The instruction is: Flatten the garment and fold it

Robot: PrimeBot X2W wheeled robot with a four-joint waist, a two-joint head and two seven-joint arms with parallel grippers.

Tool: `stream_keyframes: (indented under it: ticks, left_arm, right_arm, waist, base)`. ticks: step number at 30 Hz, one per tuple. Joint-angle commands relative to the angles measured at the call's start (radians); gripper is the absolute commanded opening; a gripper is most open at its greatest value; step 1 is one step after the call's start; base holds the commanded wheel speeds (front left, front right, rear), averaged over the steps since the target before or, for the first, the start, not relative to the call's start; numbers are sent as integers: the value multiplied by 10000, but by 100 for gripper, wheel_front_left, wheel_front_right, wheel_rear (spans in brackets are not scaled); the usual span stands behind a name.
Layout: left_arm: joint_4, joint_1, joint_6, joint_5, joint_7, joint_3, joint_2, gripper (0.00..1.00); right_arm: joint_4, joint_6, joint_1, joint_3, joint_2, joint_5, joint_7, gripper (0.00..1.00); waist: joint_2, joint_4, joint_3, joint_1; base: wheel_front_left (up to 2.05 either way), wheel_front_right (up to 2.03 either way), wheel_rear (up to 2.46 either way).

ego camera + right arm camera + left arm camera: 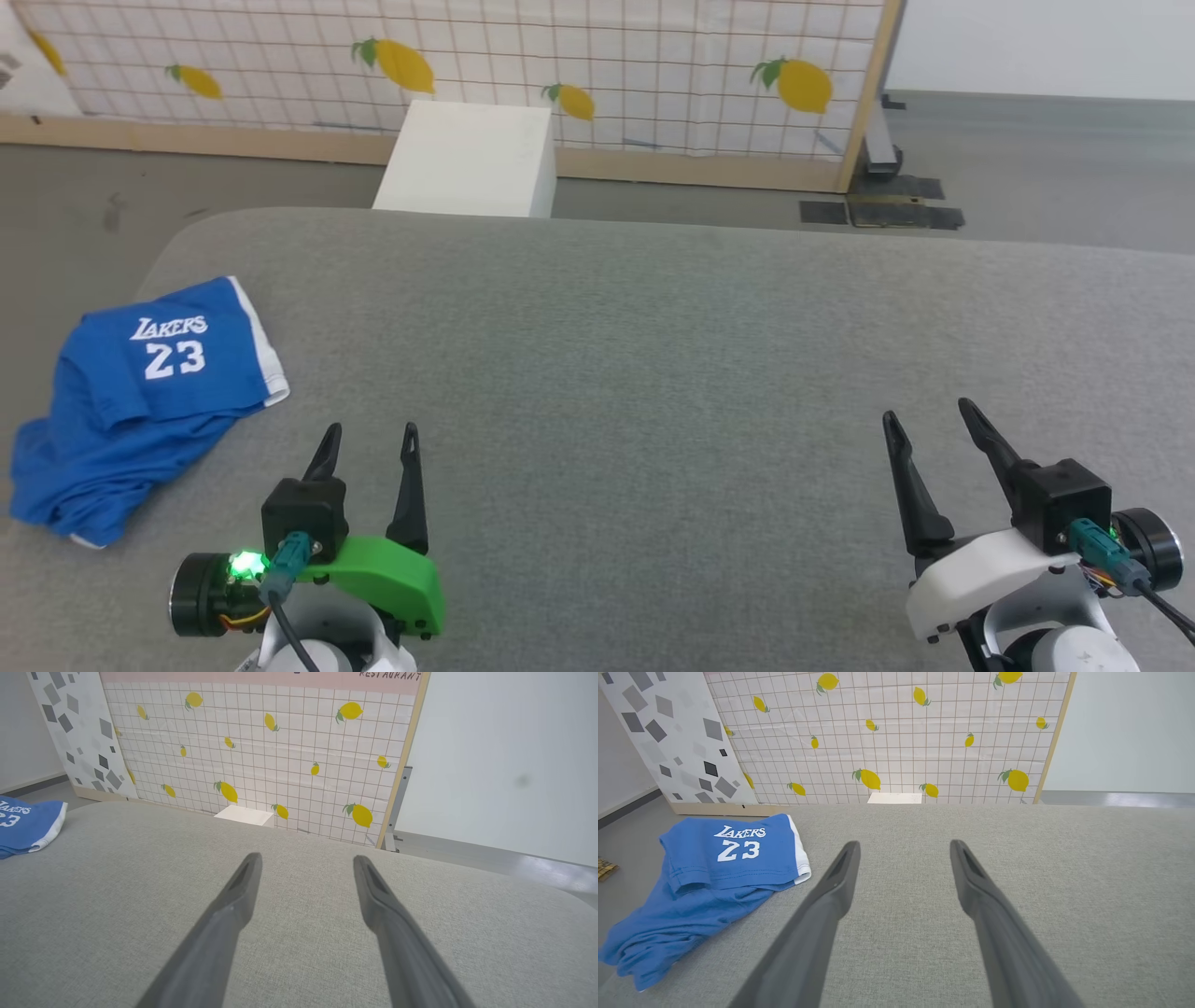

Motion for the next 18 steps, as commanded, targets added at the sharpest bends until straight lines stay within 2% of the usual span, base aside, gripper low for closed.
stream_keyframes:
  ticks: [1,18]
  left_arm:
    - [41,-186,100,-92,-121,-65,40,100]
    - [185,-217,369,-351,-469,-220,254,100]
  right_arm:
    - [40,-4,-52,-2,5,-69,-110,100]
    - [174,-6,-95,90,8,-96,-358,100]
  waist:
    - [0,258,-1,0]
    - [0,1512,-40,0]
  base:
    - [0,0,0]
    - [0,0,0]
